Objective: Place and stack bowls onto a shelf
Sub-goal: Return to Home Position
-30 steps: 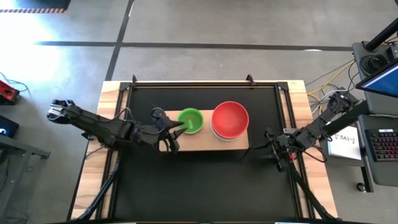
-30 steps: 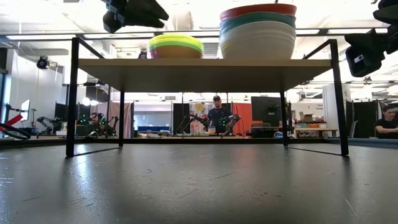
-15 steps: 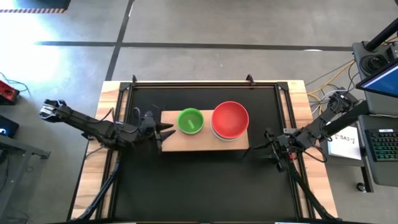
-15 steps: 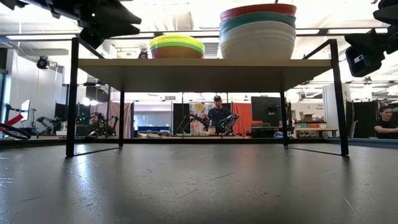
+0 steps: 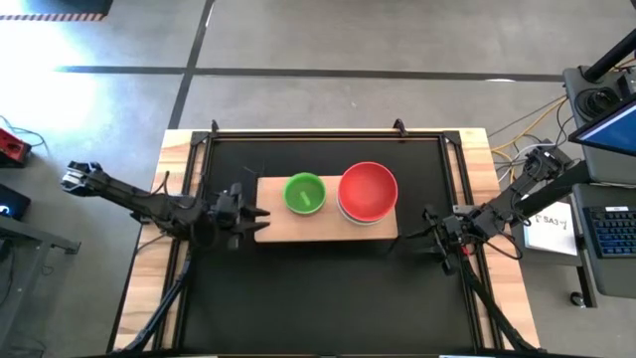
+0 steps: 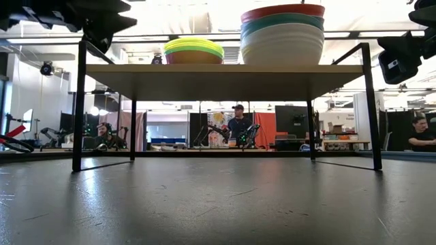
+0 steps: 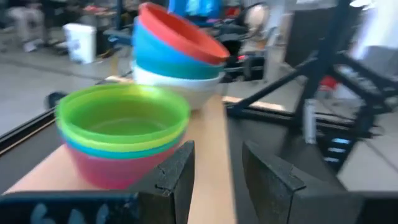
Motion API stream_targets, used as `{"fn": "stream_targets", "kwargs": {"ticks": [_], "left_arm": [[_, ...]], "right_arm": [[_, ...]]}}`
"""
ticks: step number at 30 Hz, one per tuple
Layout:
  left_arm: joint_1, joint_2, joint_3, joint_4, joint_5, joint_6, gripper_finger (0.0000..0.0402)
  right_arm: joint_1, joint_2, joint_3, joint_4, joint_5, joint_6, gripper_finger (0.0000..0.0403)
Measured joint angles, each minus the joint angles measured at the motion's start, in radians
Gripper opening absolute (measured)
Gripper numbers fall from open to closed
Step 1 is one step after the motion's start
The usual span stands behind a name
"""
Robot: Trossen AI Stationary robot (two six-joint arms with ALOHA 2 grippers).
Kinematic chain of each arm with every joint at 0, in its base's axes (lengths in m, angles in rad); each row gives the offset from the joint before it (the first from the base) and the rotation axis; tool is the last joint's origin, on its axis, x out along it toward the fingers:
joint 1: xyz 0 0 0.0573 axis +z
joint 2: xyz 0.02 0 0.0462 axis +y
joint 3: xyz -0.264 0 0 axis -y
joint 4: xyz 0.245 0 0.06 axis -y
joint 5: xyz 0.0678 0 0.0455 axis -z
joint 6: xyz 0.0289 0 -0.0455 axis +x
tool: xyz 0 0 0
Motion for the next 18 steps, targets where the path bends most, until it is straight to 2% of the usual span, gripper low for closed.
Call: {"fn": "stream_targets", "kwargs": {"ticks": [6,18], "left_arm": [[-0.003,-0.055,-0.117,0.185,0.087,0.020,0.0116],[-0.006,-0.138,-0.289,0.453,0.088,0.061,0.0116]], "right_arm": [[0.000,0.000,0.000,0.000,0.000,0.000,0.0203],[0.000,0.000,0.000,0.000,0.000,0.000,0.0203]]}}
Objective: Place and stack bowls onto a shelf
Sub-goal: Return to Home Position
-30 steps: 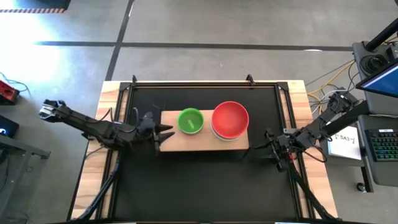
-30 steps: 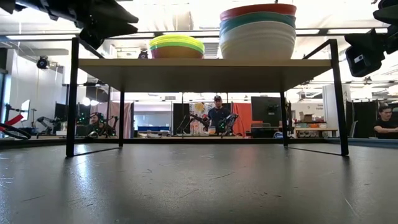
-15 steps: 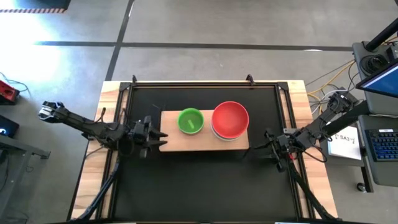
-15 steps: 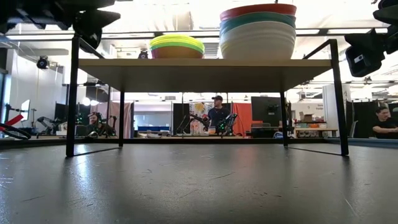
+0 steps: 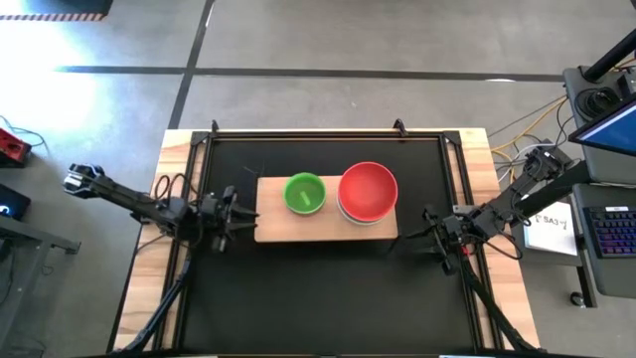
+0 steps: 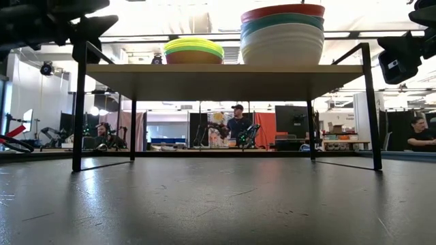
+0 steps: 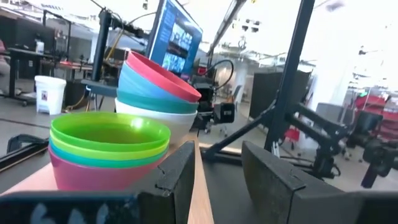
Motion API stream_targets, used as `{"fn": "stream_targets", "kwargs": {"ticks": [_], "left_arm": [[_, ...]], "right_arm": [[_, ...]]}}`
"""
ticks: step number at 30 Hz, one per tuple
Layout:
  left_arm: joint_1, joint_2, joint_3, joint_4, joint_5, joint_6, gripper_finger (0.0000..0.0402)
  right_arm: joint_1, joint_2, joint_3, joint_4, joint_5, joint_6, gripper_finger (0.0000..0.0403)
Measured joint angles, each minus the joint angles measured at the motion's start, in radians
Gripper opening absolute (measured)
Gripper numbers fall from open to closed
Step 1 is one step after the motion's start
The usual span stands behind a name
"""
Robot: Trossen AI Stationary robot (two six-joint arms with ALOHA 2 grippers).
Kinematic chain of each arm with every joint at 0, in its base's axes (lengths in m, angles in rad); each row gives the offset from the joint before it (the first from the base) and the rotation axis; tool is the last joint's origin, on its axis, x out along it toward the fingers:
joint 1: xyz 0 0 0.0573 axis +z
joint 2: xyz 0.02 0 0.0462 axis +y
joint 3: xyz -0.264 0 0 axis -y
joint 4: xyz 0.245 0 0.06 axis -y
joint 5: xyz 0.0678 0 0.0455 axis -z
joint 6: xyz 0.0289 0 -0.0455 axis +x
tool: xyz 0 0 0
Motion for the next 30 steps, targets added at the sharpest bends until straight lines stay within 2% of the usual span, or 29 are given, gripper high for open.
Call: {"fn": "stream_targets", "kwargs": {"ticks": [8,26,30], "left_arm": [[-0.001,-0.030,-0.079,0.142,0.000,-0.063,0.0117],[-0.005,-0.036,-0.079,0.150,0.000,-0.098,0.0117],[-0.005,-0.069,-0.079,0.062,0.000,-0.098,0.0117]], "right_arm": [[0.000,0.000,0.000,0.000,0.000,-0.001,0.0203],[0.000,0.000,0.000,0.000,0.000,-0.001,0.0203],[0.000,0.000,0.000,0.000,0.000,-0.001,0.0203]]}}
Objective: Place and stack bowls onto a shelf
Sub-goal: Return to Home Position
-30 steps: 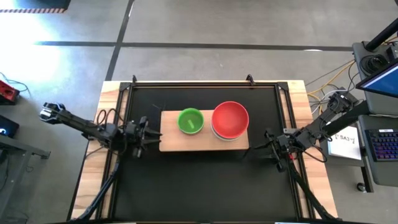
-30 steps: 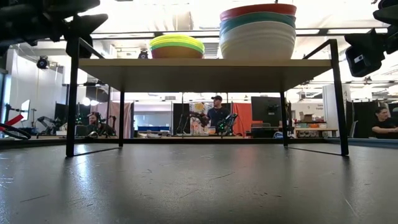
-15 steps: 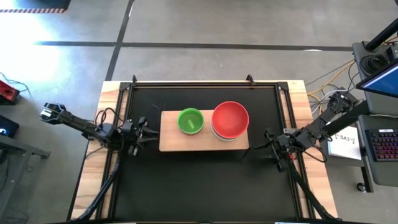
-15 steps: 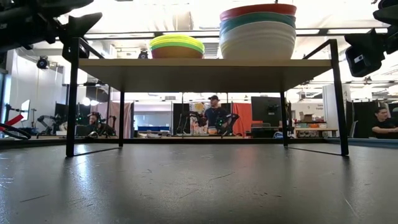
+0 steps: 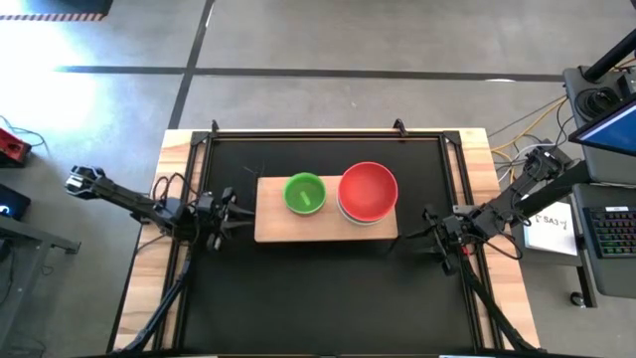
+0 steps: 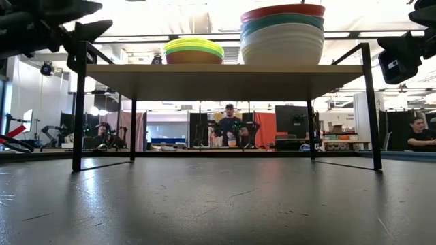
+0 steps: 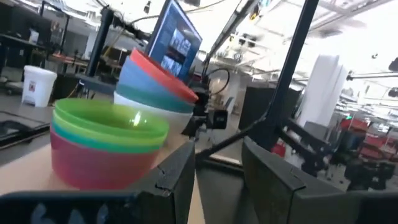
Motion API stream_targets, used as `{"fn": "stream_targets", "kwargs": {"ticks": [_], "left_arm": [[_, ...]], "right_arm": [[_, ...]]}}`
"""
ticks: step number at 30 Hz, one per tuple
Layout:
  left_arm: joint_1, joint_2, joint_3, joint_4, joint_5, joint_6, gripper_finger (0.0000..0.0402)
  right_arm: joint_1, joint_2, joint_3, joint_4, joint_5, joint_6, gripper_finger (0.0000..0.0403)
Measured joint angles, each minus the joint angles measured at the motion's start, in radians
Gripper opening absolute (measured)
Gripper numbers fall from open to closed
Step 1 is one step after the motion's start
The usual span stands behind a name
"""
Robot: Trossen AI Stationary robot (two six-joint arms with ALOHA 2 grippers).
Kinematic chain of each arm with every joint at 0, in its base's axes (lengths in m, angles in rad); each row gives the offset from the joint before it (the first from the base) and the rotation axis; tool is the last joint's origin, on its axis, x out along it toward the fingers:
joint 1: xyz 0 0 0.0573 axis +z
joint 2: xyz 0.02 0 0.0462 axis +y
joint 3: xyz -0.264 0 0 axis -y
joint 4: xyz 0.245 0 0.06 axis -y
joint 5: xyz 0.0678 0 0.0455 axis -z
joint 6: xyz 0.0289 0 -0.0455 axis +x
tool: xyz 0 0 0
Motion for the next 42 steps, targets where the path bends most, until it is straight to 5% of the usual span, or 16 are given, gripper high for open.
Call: {"fn": "stream_targets", "kwargs": {"ticks": [19,42], "left_arm": [[0.038,-0.490,-0.001,-0.552,0.000,0.000,0.0116],[0.319,-0.496,-0.001,-0.696,-0.002,-0.001,0.0116]], "right_arm": [[0.000,0.000,0.000,0.000,0.000,0.000,0.0203],[0.000,0.000,0.000,-0.001,0.000,0.000,0.0203]]}}
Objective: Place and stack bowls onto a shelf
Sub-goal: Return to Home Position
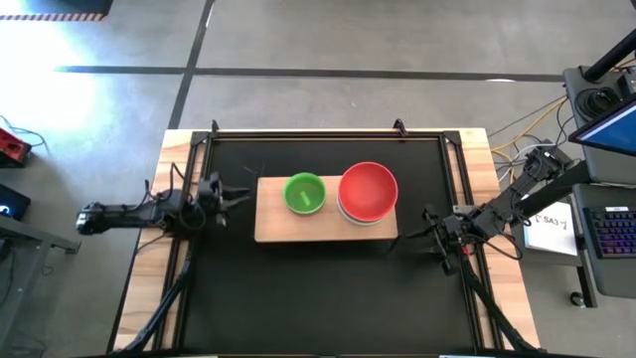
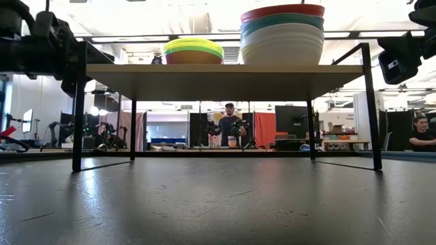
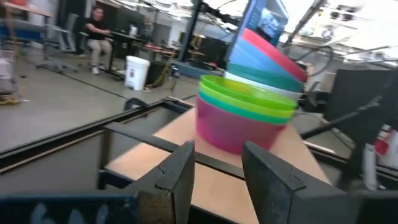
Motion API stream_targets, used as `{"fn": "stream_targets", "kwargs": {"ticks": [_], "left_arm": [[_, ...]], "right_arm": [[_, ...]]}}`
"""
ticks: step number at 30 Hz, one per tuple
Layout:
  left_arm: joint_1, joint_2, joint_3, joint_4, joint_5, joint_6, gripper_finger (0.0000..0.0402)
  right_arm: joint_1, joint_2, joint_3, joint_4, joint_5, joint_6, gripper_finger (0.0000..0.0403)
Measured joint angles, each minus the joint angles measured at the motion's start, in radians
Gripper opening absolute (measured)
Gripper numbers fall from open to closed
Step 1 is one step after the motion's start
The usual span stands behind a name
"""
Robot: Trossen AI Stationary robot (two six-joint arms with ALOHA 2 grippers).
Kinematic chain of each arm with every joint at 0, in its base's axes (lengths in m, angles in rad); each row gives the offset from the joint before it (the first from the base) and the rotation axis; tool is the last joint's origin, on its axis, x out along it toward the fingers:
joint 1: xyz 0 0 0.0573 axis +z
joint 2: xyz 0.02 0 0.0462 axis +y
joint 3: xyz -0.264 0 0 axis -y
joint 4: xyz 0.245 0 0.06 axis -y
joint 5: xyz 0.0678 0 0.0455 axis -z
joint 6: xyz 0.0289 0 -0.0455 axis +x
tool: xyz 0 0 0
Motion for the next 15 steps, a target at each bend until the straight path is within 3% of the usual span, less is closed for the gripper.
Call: {"fn": "stream_targets", "kwargs": {"ticks": [10,15], "left_arm": [[0.174,0.000,0.000,0.001,-0.002,0.000,0.0116],[0.208,0.001,0.000,0.001,-0.003,0.000,0.0116]], "right_arm": [[0.000,0.000,0.000,0.000,0.000,0.000,0.0203],[0.000,0.000,0.000,0.001,0.000,0.000,0.0203]]}}
